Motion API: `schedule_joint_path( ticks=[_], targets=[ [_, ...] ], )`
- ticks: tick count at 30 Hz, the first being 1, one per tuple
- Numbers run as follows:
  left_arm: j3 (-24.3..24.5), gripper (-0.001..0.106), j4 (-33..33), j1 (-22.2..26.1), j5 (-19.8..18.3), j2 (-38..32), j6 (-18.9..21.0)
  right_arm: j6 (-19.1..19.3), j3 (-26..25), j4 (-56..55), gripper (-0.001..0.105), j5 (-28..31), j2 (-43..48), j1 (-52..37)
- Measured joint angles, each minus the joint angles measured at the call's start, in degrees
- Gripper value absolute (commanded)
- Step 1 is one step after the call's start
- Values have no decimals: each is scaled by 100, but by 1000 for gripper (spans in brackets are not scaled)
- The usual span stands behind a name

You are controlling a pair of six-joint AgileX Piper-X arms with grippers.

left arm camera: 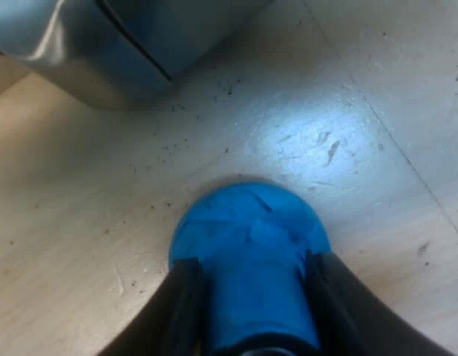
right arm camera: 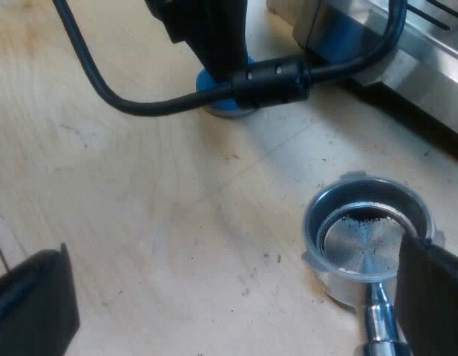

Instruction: Grind coffee beans and then tamp

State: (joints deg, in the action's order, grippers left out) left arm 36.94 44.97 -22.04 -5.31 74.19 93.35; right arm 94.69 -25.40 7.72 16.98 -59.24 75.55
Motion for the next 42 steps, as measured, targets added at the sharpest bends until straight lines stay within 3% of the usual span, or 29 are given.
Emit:
schedule_joint_path(
  ticks=[3,4,5,7,11,19,27,29,32,37,42],
  targets=[
    [0,35,0,0,0,0,0,0,0,0,88,0,0,0],
    [0,37,0,0,0,0,0,0,0,0,88,0,0,0],
    [0,64,0,0,0,0,0,0,0,0,88,0,0,0],
    [0,88,42,0,0,0,0,0,0,0,88,0,0,0],
    [0,105,46,0,0,0,-39,0,0,0,88,0,0,0],
    [0,105,133,0,301,-373,-43,-306,-325,-262,88,-20,59,-38],
    [0,105,122,0,432,-2559,-43,-344,-1153,-1790,88,-296,70,-365],
    [0,105,122,0,432,-2949,-9,-344,-1756,-2667,88,-396,70,-604],
    [30,105,242,0,453,-3455,218,-344,-2215,-3207,88,-410,70,-816],
    [504,105,570,31,453,-3857,362,-461,-2637,-3956,88,-425,232,-1300],
    [912,105,731,377,453,-3840,360,-634,-2681,-4464,88,-462,582,-1849]
  ],
)
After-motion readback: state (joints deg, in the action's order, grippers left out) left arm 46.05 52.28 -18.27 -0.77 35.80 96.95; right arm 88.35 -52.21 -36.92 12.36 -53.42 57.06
